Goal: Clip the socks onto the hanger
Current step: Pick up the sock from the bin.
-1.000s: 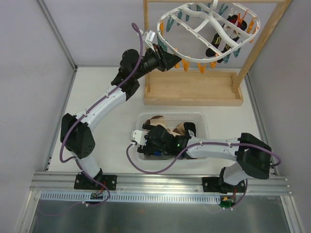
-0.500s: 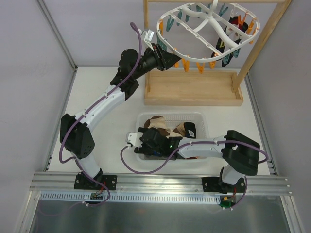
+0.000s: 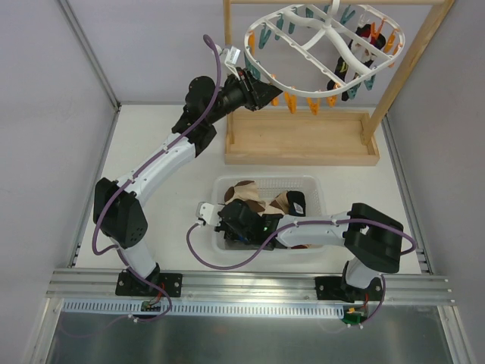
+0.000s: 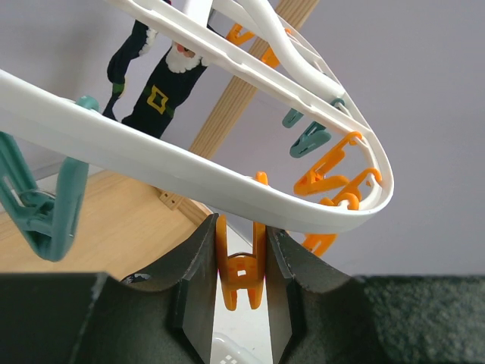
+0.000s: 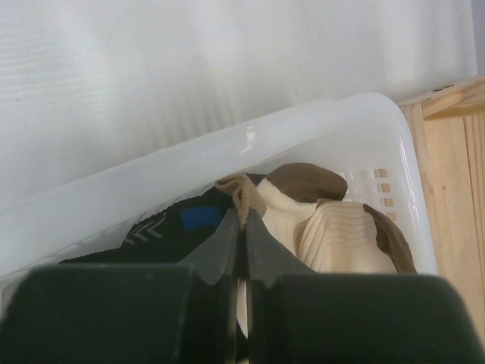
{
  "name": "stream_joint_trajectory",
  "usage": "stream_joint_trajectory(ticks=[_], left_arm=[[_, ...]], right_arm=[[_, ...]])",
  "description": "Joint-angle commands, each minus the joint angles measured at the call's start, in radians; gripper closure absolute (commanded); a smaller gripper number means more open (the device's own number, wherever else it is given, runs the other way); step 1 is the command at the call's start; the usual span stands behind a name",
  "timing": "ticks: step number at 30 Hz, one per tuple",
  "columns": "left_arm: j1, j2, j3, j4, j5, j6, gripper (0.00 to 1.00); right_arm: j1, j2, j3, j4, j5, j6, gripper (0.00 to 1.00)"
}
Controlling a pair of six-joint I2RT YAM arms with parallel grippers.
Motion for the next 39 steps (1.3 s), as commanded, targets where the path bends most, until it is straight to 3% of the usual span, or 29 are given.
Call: stream_joint_trajectory(ticks=[1, 11, 18, 25, 29, 39], left_arm=[[0.014, -0.049, -0.002, 0.023, 0.009, -0.002, 1.0], [0.021, -0.046, -0.003, 0.023, 0.012, -0.011, 1.0], [0.027, -0.049, 0.001, 0.021, 0.024, -0.016, 1.0], [0.032, -0.048, 0.008, 0.037, 0.078, -0.036, 1.0], [0.035, -0.044, 0.003, 0.078, 0.13, -0.034, 1.0], [0.04, -0.038, 0.008, 0.118, 0.185, -0.031, 1.0]], right_arm=[[0.0, -0.036, 0.028, 0.032, 0.027, 0.028, 0.99], [-0.059, -0.255, -0.09, 0.032, -0.024, 0.171, 0.99], [-0.122, -0.546, -0.139, -0.048, -0.064, 0.305, 0.99], [-0.389, -0.745, -0.081, -0.203, -0.298, 0.453, 0.99], [-0.477, -0.744, -0.004, -0.235, -0.418, 0.491, 0.99], [-0.567, -0.63, 0.186, -0.272, -0.426, 0.605, 0.99]])
